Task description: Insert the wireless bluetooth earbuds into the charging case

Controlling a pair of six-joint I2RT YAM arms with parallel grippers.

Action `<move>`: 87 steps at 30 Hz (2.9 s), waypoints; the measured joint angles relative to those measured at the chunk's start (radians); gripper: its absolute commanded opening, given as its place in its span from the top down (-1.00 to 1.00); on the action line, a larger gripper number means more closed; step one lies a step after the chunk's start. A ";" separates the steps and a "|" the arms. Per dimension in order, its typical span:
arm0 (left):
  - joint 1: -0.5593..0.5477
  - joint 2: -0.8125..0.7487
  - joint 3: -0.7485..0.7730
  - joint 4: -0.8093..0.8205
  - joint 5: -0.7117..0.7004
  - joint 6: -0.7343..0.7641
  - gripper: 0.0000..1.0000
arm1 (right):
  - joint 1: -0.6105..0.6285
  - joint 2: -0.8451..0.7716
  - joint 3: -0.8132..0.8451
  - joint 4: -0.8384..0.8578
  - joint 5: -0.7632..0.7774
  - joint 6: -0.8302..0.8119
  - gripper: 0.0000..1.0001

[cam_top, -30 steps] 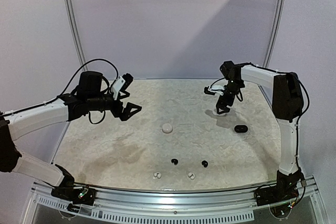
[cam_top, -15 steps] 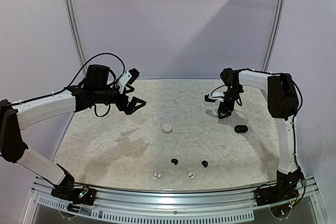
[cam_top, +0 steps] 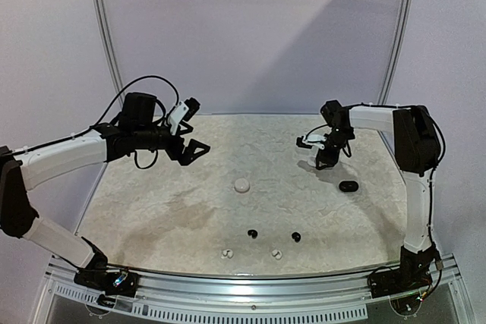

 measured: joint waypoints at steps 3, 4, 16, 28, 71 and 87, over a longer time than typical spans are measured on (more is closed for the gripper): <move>0.000 -0.040 0.000 -0.001 0.005 -0.014 -0.93 | 0.036 -0.077 -0.055 0.064 0.031 0.019 0.49; 0.000 -0.053 0.000 -0.001 0.008 -0.017 -0.90 | 0.055 -0.106 -0.064 0.086 0.042 0.026 0.49; 0.000 -0.286 -0.058 0.074 0.167 -0.200 -0.68 | 0.609 -0.465 -0.075 0.560 0.242 0.012 0.52; -0.006 -0.428 -0.134 0.101 0.293 -0.352 -0.34 | 0.845 -0.352 0.076 0.563 0.410 -0.042 0.53; -0.071 -0.462 -0.114 -0.080 0.485 -0.087 1.00 | 0.785 -0.375 0.137 0.270 -0.262 0.660 0.13; -0.072 -0.467 -0.120 -0.103 0.526 -0.061 -0.53 | 0.782 -0.363 0.138 0.265 -0.285 0.676 1.00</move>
